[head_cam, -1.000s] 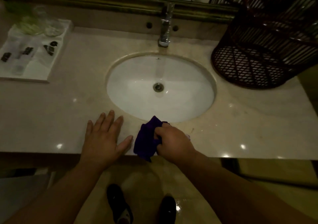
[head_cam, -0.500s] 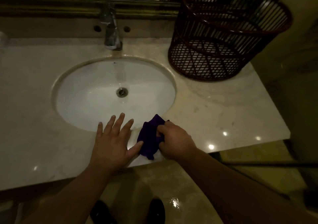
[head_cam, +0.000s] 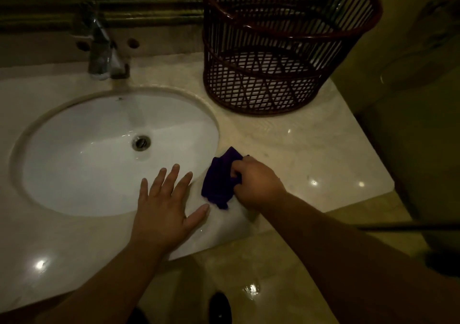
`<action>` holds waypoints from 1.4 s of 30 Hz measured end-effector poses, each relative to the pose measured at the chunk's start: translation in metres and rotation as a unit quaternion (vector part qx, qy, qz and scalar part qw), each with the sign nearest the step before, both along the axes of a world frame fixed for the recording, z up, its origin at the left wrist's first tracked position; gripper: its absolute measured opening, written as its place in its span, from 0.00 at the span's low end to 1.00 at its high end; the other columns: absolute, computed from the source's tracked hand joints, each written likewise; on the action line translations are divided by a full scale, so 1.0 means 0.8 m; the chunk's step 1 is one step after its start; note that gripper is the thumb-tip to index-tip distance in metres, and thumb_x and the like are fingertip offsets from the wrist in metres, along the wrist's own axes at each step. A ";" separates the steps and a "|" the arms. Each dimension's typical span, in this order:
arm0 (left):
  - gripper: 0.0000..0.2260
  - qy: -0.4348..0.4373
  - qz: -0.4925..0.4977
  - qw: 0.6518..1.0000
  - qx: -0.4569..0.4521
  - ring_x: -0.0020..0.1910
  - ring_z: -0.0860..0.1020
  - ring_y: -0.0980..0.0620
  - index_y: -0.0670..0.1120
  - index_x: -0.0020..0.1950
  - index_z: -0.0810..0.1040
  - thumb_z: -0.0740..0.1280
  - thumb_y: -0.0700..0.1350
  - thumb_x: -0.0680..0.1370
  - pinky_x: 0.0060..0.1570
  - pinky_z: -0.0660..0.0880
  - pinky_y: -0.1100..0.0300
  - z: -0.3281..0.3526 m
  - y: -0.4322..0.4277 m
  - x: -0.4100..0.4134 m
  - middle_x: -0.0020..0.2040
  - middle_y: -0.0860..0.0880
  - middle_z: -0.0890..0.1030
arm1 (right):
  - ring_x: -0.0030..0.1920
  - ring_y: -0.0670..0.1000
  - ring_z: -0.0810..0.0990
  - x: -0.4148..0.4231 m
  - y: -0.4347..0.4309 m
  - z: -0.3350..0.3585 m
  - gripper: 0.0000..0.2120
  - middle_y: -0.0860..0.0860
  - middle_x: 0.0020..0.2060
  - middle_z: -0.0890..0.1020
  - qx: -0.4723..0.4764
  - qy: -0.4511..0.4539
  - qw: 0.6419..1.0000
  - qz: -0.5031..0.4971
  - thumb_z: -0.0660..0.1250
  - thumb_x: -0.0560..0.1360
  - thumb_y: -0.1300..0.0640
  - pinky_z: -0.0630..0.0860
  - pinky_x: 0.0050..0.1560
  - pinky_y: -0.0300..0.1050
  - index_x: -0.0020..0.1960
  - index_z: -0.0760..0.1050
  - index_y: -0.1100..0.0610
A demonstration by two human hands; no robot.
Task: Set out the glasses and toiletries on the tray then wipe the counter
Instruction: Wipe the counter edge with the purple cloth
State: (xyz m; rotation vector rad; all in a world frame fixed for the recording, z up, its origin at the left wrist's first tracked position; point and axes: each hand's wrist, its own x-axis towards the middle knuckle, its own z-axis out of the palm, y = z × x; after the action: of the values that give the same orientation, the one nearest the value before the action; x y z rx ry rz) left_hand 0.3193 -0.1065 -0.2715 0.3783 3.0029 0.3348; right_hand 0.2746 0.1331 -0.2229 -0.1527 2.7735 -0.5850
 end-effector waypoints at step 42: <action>0.33 -0.012 -0.014 0.999 0.051 0.76 0.60 0.45 0.50 0.75 0.67 0.52 0.69 0.78 0.74 0.54 0.38 0.054 -0.208 0.047 0.78 0.46 0.64 | 0.44 0.50 0.77 0.137 -0.196 0.008 0.09 0.47 0.43 0.74 0.051 -0.088 0.994 -0.048 0.68 0.74 0.55 0.81 0.47 0.48 0.47 0.68 0.49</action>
State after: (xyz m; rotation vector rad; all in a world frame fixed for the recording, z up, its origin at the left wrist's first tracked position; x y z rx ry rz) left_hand 0.3566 -0.2730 -0.2286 0.4224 2.9625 0.4873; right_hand 0.3841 -0.0238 -0.2165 0.0528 2.6432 -0.4557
